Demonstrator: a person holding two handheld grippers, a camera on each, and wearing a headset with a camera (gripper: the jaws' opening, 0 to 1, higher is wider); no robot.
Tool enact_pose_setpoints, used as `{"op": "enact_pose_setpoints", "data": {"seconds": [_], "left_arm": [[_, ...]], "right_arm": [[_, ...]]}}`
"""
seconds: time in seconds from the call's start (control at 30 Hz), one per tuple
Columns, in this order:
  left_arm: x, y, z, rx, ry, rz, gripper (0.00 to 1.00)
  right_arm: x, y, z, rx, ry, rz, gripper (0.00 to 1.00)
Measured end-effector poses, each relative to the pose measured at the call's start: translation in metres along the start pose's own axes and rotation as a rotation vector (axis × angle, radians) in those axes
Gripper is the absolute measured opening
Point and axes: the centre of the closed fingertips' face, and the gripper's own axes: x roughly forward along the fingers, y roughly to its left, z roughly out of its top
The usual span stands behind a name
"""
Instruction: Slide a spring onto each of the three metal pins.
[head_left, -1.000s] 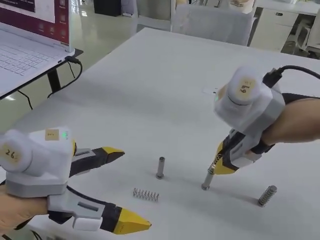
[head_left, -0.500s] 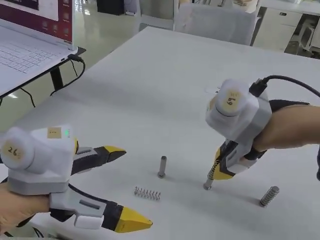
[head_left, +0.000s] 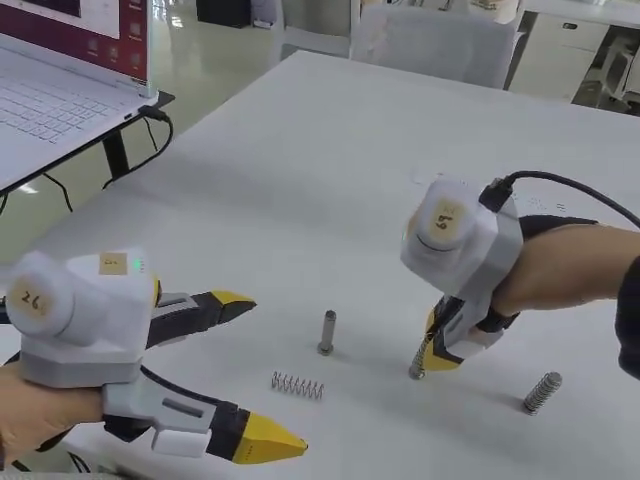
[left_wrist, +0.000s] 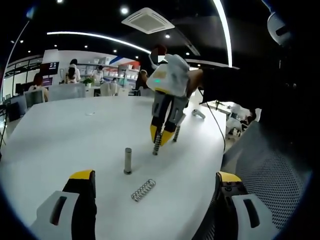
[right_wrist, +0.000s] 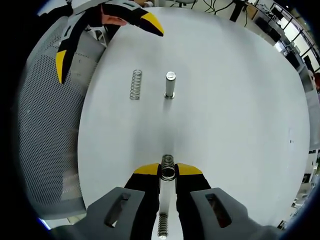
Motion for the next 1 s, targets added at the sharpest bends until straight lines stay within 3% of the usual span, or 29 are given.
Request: {"op": "enact_pose_setpoints", "data": {"seconds": [0.3, 0.7, 1.0], "left_arm": [[0.001, -0.001, 0.0, -0.003, -0.001, -0.002, 0.96], [0.0, -0.001, 0.0, -0.001, 0.0, -0.003, 0.95], [0.001, -0.001, -0.001, -0.003, 0.004, -0.007, 0.95]], "right_arm": [[0.008, 0.0, -0.005, 0.008, 0.012, 0.003, 0.09], [0.008, 0.001, -0.002, 0.004, -0.01, 0.0, 0.11], [-0.002, 0.005, 0.007, 0.012, -0.066, 0.012, 0.18]]}}
